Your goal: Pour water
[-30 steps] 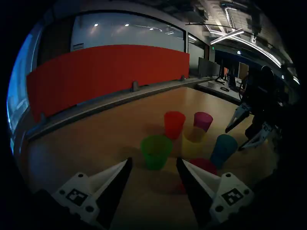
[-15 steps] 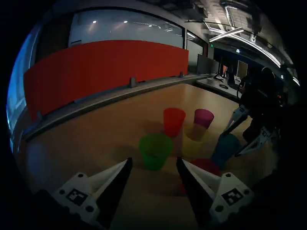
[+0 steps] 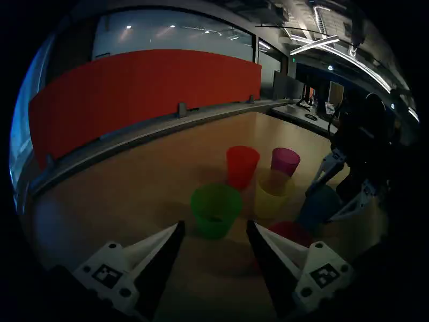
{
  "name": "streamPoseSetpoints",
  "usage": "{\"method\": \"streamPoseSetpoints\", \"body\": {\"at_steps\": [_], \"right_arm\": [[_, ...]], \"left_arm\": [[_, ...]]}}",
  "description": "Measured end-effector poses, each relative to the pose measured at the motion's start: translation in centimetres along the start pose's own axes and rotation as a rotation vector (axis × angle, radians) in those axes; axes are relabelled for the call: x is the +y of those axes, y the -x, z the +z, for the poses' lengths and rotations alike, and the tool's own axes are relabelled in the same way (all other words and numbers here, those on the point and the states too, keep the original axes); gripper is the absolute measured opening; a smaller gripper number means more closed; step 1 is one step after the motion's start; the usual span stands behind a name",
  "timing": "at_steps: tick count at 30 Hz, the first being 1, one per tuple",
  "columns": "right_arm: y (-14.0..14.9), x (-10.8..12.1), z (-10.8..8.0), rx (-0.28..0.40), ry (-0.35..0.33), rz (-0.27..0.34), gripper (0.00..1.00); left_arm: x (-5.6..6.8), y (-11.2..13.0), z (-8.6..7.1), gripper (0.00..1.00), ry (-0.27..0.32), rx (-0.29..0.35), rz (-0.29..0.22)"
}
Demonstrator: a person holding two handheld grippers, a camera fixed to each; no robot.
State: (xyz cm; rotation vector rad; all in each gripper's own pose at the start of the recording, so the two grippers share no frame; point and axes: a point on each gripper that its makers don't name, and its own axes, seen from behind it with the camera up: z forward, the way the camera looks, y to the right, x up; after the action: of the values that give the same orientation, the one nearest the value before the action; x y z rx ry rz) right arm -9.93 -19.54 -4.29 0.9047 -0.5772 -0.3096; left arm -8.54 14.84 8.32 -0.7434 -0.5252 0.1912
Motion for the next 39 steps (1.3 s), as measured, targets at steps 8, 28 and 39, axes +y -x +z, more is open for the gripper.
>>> {"method": "streamPoseSetpoints", "body": {"at_steps": [8,28,39], "right_arm": [[0.1,0.0,0.0,0.006,-0.005,0.001,0.90],[0.1,0.1,-0.1,0.008,-0.011,0.002,0.89],[0.1,0.1,-0.1,0.011,-0.018,0.007,0.89]], "left_arm": [[-0.1,0.5,0.8,0.84,0.006,-0.026,0.001],[0.0,1.7,3.6,0.85,0.039,-0.159,0.017],[0.3,1.7,5.9,0.84,0.059,-0.195,0.021]]}}
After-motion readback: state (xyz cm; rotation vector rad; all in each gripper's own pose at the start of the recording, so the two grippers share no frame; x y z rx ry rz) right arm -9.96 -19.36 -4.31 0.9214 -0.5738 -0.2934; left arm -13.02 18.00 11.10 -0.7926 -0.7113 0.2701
